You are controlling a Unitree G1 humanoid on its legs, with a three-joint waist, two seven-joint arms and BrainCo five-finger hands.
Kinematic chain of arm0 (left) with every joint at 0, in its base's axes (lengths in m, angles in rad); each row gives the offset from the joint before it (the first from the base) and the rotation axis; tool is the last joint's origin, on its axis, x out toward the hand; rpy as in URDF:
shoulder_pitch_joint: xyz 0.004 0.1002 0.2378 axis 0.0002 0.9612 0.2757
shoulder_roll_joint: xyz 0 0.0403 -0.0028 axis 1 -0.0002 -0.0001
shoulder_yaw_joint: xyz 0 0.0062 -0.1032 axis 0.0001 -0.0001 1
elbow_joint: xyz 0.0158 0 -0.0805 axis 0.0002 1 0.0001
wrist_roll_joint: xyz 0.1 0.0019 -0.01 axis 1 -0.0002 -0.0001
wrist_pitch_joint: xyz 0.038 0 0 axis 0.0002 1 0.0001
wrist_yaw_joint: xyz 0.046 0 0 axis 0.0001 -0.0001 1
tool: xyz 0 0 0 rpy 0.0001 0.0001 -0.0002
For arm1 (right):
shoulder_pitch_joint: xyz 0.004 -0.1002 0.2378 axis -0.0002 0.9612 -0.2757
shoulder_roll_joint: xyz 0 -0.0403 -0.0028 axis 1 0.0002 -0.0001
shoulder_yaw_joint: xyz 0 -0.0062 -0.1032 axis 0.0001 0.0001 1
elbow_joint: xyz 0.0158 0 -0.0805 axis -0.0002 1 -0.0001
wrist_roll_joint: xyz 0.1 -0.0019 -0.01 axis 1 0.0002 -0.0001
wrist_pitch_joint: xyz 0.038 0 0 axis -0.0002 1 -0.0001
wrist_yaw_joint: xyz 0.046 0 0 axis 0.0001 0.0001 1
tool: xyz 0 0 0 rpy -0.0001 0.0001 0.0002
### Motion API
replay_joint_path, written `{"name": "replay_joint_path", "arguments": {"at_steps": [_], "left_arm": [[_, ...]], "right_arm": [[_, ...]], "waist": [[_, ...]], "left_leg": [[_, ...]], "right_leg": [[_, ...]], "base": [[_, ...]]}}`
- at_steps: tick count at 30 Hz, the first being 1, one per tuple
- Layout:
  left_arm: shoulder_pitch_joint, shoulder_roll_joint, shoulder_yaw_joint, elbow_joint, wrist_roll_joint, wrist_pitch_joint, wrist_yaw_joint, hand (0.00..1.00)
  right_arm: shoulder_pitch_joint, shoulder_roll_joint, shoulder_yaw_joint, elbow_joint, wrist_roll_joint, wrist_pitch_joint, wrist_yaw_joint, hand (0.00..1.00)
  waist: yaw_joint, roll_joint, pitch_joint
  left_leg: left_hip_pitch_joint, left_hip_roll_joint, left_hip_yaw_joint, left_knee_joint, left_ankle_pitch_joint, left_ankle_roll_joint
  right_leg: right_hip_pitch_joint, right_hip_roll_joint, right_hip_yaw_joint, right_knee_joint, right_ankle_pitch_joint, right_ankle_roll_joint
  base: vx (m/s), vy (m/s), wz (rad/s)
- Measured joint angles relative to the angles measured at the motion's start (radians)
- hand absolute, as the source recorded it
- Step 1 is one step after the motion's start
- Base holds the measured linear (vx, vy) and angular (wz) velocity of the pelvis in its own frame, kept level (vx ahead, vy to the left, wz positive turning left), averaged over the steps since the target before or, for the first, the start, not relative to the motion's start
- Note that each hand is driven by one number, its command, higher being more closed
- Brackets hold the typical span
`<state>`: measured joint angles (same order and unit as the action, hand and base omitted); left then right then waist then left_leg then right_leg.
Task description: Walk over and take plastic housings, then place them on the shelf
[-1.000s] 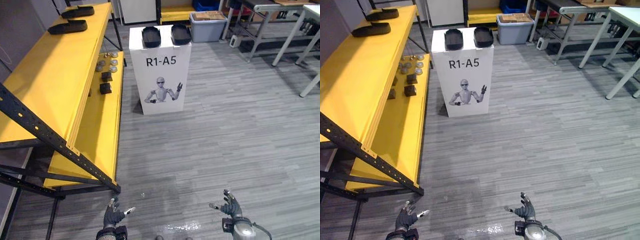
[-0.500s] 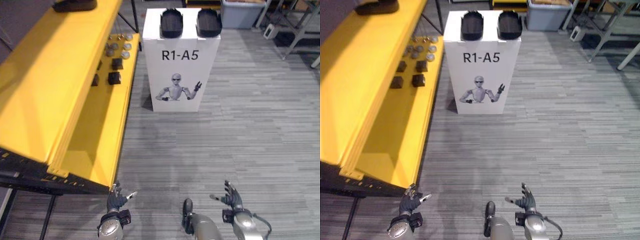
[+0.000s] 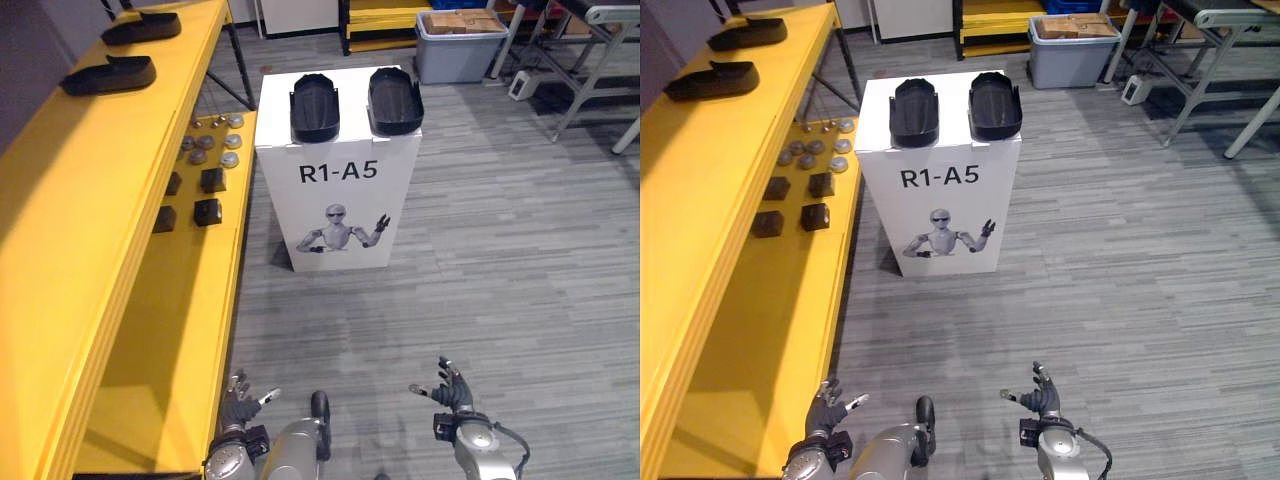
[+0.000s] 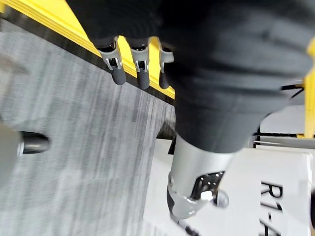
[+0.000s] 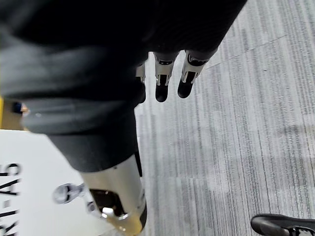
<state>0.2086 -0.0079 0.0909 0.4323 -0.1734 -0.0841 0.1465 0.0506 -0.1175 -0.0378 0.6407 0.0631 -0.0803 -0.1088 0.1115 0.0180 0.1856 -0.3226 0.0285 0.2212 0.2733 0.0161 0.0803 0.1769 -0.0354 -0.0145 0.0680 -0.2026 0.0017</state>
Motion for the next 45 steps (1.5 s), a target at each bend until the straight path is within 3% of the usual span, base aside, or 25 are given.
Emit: {"name": "replay_joint_path", "arguments": {"at_steps": [1, 2, 3, 4, 7, 8, 11, 12, 13, 14, 15, 16, 18, 20, 21, 22, 23, 24, 26, 27, 28, 29, 31, 38, 45], "left_arm": [[-0.003, -0.004, -0.001, 0.003, 0.000, 0.003, -0.003, 0.00], [0.011, -0.004, -0.002, 0.006, 0.000, 0.008, -0.003, 0.00], [0.014, 0.000, -0.005, 0.012, 0.000, 0.010, -0.003, 0.00], [0.017, 0.017, -0.025, 0.022, -0.001, 0.012, -0.001, 0.00], [0.013, 0.039, -0.060, 0.020, -0.001, 0.016, 0.004, 0.00], [0.009, 0.043, -0.061, 0.020, -0.001, 0.016, 0.003, 0.00], [-0.015, 0.055, -0.058, 0.022, -0.001, 0.017, 0.003, 0.00], [-0.028, 0.060, -0.055, 0.021, -0.001, 0.017, 0.003, 0.00], [-0.030, 0.063, -0.055, 0.021, -0.001, 0.017, 0.003, 0.00], [-0.027, 0.070, -0.053, 0.021, -0.001, 0.017, 0.004, 0.00], [-0.022, 0.073, -0.050, 0.021, 0.000, 0.017, 0.003, 0.00], [-0.011, 0.058, -0.036, 0.036, 0.000, 0.020, 0.004, 0.00], [-0.002, 0.030, -0.036, 0.029, 0.000, 0.017, 0.004, 0.00], [-0.005, -0.011, -0.017, 0.017, 0.000, 0.018, 0.002, 0.00], [-0.001, -0.027, -0.018, 0.017, 0.000, 0.018, 0.002, 0.00], [0.001, -0.039, -0.021, 0.017, 0.000, 0.019, -0.001, 0.00], [0.002, -0.039, -0.035, 0.016, 0.000, 0.020, -0.002, 0.00], [0.002, -0.038, -0.040, 0.016, 0.000, 0.020, -0.002, 0.00], [0.002, -0.040, -0.037, 0.016, 0.000, 0.020, -0.001, 0.00], [-0.001, -0.044, -0.038, 0.020, 0.000, 0.019, 0.000, 0.00], [-0.001, -0.045, -0.038, 0.033, 0.000, 0.019, -0.001, 0.00], [-0.016, -0.038, -0.035, 0.045, 0.000, 0.019, 0.000, 0.00], [-0.017, -0.028, -0.035, 0.047, 0.000, 0.019, 0.000, 0.00], [-0.004, 0.018, -0.025, 0.065, 0.001, 0.019, 0.000, 0.00], [0.046, 0.025, -0.010, 0.064, 0.001, 0.019, -0.006, 0.00]], "right_arm": [[-0.001, -0.003, -0.002, 0.008, -0.004, 0.000, 0.000, 0.00], [-0.002, 0.003, 0.001, 0.022, -0.022, 0.001, 0.004, 0.00], [-0.002, 0.008, 0.001, 0.022, -0.024, 0.001, 0.005, 0.00], [0.009, 0.015, 0.005, 0.023, -0.033, 0.001, 0.009, 0.00], [0.049, 0.016, 0.010, 0.008, -0.038, 0.001, 0.014, 0.00], [0.053, 0.016, 0.010, 0.007, -0.039, 0.001, 0.014, 0.00], [0.065, 0.014, 0.005, 0.016, -0.038, 0.001, 0.014, 0.00], [0.060, 0.014, 0.003, 0.017, -0.038, 0.001, 0.013, 0.00], [0.059, 0.015, 0.003, 0.017, -0.038, 0.001, 0.014, 0.00], [0.060, 0.015, 0.003, 0.017, -0.038, 0.001, 0.014, 0.00], [0.063, 0.015, 0.003, 0.017, -0.038, 0.001, 0.014, 0.00], [0.064, -0.001, -0.002, 0.026, -0.038, 0.002, 0.013, 0.00], [0.056, 0.000, -0.002, 0.008, -0.037, 0.004, 0.013, 0.00], [0.069, 0.005, 0.001, -0.039, -0.024, 0.003, 0.013, 0.00], [0.071, 0.009, 0.003, -0.051, -0.014, 0.002, 0.013, 0.00], [0.072, 0.025, 0.004, -0.068, -0.002, 0.002, 0.011, 0.00], [0.073, 0.027, -0.002, -0.080, 0.012, -0.001, 0.010, 0.00], [0.072, 0.028, -0.003, -0.079, 0.012, -0.002, 0.009, 0.00], [0.072, 0.037, -0.023, -0.077, 0.012, -0.001, 0.007, 0.00], [0.083, 0.037, -0.040, -0.074, 0.011, -0.001, -0.001, 0.00], [0.090, 0.038, -0.046, -0.063, 0.011, 0.000, -0.001, 0.00], [0.105, 0.052, -0.056, -0.065, 0.010, 0.001, -0.001, 0.00], [0.149, 0.060, -0.071, -0.063, 0.010, 0.001, -0.004, 0.00], [0.147, 0.063, -0.129, -0.069, 0.012, 0.002, -0.026, 0.00], [0.180, 0.006, -0.261, -0.415, 0.032, 0.008, -0.053, 0.00]], "waist": [[0.000, 0.000, 0.000], [0.002, -0.003, 0.002], [-0.002, -0.005, 0.003], [-0.021, -0.009, 0.004], [-0.048, -0.009, 0.004], [-0.049, -0.008, 0.004], [-0.076, -0.006, 0.010], [-0.078, -0.005, 0.012], [-0.079, -0.008, 0.011], [-0.075, -0.023, 0.006], [-0.075, -0.033, 0.002], [-0.085, -0.009, -0.008], [-0.083, 0.009, -0.015], [-0.088, 0.026, -0.001], [-0.072, 0.030, 0.002], [-0.053, 0.022, 0.008], [-0.044, 0.011, 0.011], [-0.042, 0.008, 0.012], [-0.038, 0.008, 0.012], [-0.038, 0.030, -0.001], [-0.042, 0.040, -0.010], [-0.046, 0.020, -0.013], [-0.044, -0.001, -0.031], [-0.046, -0.009, -0.054], [-0.075, -0.015, -0.071]], "left_leg": [[0.010, -0.002, 0.005, 0.004, -0.018, -0.002], [0.075, -0.013, 0.021, -0.012, -0.055, 0.000], [0.109, -0.022, 0.020, -0.022, -0.068, 0.003], [0.177, -0.042, 0.007, -0.041, -0.095, 0.007], [0.311, -0.065, -0.037, -0.086, -0.150, 0.007], [0.330, -0.065, -0.046, -0.098, -0.157, 0.006], [0.411, -0.046, -0.119, -0.134, -0.173, -0.004], [0.442, -0.026, -0.144, -0.144, -0.192, -0.036], [0.455, -0.020, -0.150, -0.145, -0.202, -0.053], [0.489, -0.015, -0.162, -0.145, -0.230, -0.095], [0.507, -0.015, -0.168, -0.141, -0.248, -0.114], [0.537, 0.020, -0.193, -0.107, -0.293, -0.131], [0.475, 0.078, -0.192, 0.049, -0.289, -0.140], [0.313, 0.158, -0.182, 0.426, -0.235, -0.170], [0.247, 0.208, -0.162, 0.589, -0.202, -0.190], [0.187, 0.238, -0.120, 0.698, -0.214, -0.194], [0.145, 0.241, -0.086, 0.693, -0.233, -0.194], [0.131, 0.240, -0.070, 0.656, -0.236, -0.193], [0.122, 0.232, -0.029, 0.408, -0.236, -0.192], [0.164, 0.209, -0.036, 0.079, -0.134, -0.178], [0.183, 0.206, -0.036, 0.012, -0.080, -0.169], [0.215, 0.183, -0.030, -0.035, -0.070, -0.164], [0.269, 0.140, -0.009, -0.119, -0.049, -0.149], [0.357, 0.087, 0.039, -0.265, -0.016, -0.131], [0.400, 0.082, 0.081, -0.325, -0.010, -0.135]], "right_leg": [[-0.024, -0.007, 0.000, 0.065, -0.011, 0.014], [-0.113, -0.025, -0.004, 0.338, -0.032, 0.082], [-0.154, -0.040, -0.015, 0.470, -0.016, 0.119], [-0.242, -0.075, -0.036, 0.711, 0.019, 0.180], [-0.394, -0.145, -0.141, 0.877, -0.002, 0.136], [-0.426, -0.152, -0.164, 0.853, -0.010, 0.123], [-0.486, -0.136, -0.220, 0.508, -0.001, 0.111], [-0.494, -0.102, -0.189, 0.290, 0.056, 0.085], [-0.490, -0.088, -0.176, 0.210, 0.094, 0.086], [-0.488, -0.077, -0.145, 0.099, 0.191, 0.081], [-0.489, -0.075, -0.127, 0.087, 0.242, 0.063], [-0.490, -0.057, -0.138, 0.178, 0.326, 0.008], [-0.467, -0.023, -0.167, 0.198, 0.267, -0.021], [-0.374, 0.030, -0.201, 0.134, 0.249, -0.043], [-0.319, 0.060, -0.202, 0.094, 0.246, -0.054], [-0.263, 0.075, -0.190, 0.059, 0.237, -0.070], [-0.227, 0.073, -0.180, 0.030, 0.233, -0.075], [-0.210, 0.071, -0.175, 0.013, 0.233, -0.075], [-0.166, 0.062, -0.162, -0.019, 0.234, -0.069], [-0.167, 0.064, -0.162, -0.016, 0.231, -0.052], [-0.160, 0.068, -0.157, -0.018, 0.216, -0.031], [-0.155, 0.045, -0.156, -0.015, 0.210, -0.020], [-0.144, 0.009, -0.147, -0.012, 0.193, 0.005], [-0.143, -0.026, -0.105, -0.010, 0.178, 0.030], [-0.150, -0.017, -0.062, -0.011, 0.178, 0.032]], "base": [[0.34, 0.122, -0.19], [0.33, 0.136, -0.23], [0.50, 0.215, -0.06], [0.43, 0.177, 0.25], [0.45, 0.115, 0.46], [0.45, 0.041, 0.43], [0.54, -0.065, 0.74], [0.54, -0.181, 0.55], [0.67, -0.269, 0.60], [0.57, -0.278, 0.39], [0.60, -0.369, 0.57], [0.48, -0.327, 0.43], [0.64, -0.414, 0.41], [0.58, -0.360, 0.35], [0.36, -0.206, -0.18], [0.39, -0.195, -0.38], [0.35, -0.154, -0.38], [0.29, -0.067, -0.30], [0.37, 0.039, -0.37], [0.46, 0.183, -0.47], [0.40, 0.225, -0.36], [0.27, 0.192, -0.03], [0.15, 0.130, 0.04], [0.10, 0.109, -0.12], [0.05, 0.032, -0.17]]}}
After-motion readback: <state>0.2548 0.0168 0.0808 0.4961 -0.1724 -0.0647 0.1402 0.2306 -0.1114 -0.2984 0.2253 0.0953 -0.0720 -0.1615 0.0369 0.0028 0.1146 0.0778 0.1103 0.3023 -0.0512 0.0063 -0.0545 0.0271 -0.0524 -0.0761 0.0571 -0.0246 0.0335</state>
